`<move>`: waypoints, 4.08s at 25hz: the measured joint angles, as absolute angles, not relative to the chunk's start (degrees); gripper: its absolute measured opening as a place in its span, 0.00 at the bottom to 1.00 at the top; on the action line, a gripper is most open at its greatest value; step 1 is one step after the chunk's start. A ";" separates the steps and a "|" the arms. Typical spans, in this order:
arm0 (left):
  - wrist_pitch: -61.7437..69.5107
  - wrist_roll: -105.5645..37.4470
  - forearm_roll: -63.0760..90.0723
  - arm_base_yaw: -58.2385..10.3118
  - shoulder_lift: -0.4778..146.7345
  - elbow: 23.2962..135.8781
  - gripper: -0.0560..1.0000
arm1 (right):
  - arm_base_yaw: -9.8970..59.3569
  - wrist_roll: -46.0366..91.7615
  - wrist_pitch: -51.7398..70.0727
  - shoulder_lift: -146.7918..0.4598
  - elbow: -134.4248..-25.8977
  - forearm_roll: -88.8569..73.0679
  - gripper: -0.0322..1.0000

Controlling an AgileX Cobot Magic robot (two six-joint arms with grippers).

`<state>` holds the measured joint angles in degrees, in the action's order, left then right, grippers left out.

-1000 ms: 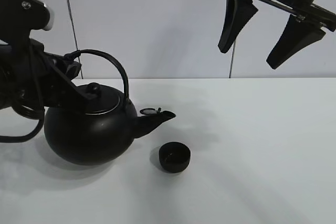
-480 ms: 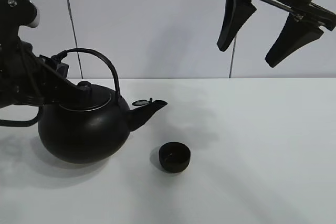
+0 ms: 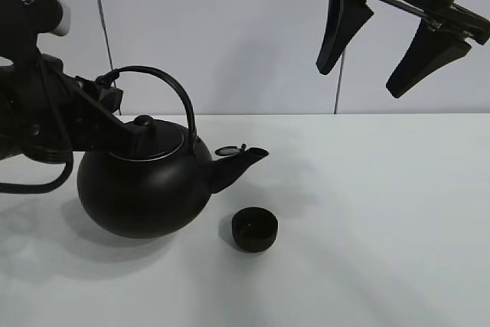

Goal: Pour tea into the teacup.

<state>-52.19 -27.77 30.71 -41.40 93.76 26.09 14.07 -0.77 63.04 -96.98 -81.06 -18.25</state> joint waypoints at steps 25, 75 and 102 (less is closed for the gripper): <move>-51.25 -36.70 31.11 -41.40 93.76 26.09 0.16 | 14.07 -0.77 63.04 -96.98 -81.06 -18.25 0.57; -47.89 -45.59 35.27 -41.40 93.81 28.13 0.16 | 14.07 -0.75 62.86 -96.98 -81.06 -18.50 0.57; -46.55 -48.84 35.27 -41.40 93.82 28.13 0.16 | 14.07 -0.75 62.86 -96.98 -81.06 -18.62 0.57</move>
<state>-46.55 -48.84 35.27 -41.40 93.82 28.13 14.07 -0.75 62.86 -96.98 -81.06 -18.62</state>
